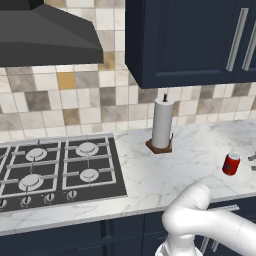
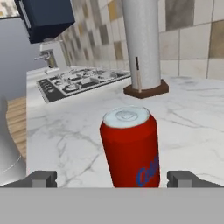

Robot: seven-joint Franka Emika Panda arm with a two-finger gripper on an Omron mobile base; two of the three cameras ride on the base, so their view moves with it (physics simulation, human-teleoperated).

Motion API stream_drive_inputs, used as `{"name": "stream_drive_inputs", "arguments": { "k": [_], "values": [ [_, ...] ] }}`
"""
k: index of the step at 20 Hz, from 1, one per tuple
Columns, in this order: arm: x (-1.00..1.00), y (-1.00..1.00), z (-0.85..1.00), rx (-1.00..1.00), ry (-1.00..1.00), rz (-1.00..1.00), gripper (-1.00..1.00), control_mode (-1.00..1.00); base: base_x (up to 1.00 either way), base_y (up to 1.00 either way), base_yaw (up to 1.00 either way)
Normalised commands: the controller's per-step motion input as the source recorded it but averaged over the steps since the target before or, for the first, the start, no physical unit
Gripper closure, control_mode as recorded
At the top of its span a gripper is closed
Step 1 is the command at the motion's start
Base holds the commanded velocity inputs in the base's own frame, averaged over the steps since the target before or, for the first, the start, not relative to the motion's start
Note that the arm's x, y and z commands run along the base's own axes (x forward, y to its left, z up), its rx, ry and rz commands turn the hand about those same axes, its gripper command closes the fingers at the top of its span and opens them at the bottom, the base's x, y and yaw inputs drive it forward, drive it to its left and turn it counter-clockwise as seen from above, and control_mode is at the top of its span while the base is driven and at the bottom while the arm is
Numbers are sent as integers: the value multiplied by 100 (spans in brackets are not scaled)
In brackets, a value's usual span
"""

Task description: Four empty soda cans are scattered around the kitchen. Gather all the cans and cluster them next to the stove for recycling.

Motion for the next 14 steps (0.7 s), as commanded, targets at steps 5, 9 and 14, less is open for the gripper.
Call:
{"name": "stream_drive_inputs", "arguments": {
  "k": [5,9,14],
  "values": [
    [-8,0,-2,3,2,0,-100,-100,0,0,0],
    [-11,6,0,3,0,0,-100,-100,0,0,0],
    [-3,16,0,3,0,0,-100,-100,0,0,0]
  ]
}}
